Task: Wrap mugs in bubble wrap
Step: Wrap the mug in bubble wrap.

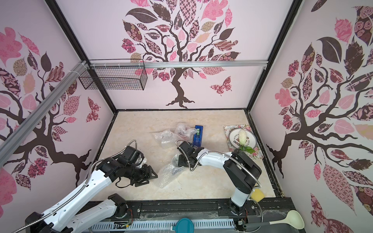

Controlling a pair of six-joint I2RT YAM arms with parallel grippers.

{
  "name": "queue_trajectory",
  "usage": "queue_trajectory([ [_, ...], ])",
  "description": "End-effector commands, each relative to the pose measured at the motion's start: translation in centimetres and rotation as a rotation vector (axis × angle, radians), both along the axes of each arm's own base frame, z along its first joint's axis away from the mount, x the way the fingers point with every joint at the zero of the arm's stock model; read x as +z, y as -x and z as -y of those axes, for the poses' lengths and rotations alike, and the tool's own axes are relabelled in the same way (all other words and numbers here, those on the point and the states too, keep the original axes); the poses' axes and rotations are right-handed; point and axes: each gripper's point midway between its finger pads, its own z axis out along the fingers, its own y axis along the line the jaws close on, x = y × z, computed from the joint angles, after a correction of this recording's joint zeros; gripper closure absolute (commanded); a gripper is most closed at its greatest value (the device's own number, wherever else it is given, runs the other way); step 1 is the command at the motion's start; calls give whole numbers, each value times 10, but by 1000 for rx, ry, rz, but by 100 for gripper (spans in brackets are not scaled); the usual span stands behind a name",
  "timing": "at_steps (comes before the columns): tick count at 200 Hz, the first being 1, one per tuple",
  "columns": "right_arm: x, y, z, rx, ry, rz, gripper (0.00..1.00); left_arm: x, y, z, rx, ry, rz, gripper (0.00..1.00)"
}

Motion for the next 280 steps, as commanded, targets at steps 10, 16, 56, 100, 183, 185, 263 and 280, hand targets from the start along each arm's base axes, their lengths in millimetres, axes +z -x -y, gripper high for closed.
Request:
queue_trajectory([
  [10, -45, 29, 38, 14, 191, -123, 35, -25, -2, 12, -59, -20, -14, 39],
  [16, -45, 29, 38, 15, 189, -123, 35, -30, -4, 10, -72, -46, -19, 40],
  [56, -43, 30, 34, 20, 162, -123, 35, -12, -38, 51, -170, 84, 100, 91],
  [100, -42, 31, 31, 19, 140, -122, 36, 77, -83, 103, -180, 334, 278, 100],
  [183, -26, 29, 16, 16, 43, -105, 37, 68, -153, 137, -80, 332, 364, 100],
  [185, -25, 29, 16, 15, 41, -104, 37, 67, -154, 137, -79, 327, 367, 100],
  [263, 32, 26, 21, -33, -37, -22, 25, 27, -166, 147, -99, 289, 327, 100],
  [280, 45, 23, 24, -48, -52, 8, 23, 23, -162, 147, -108, 291, 318, 100],
])
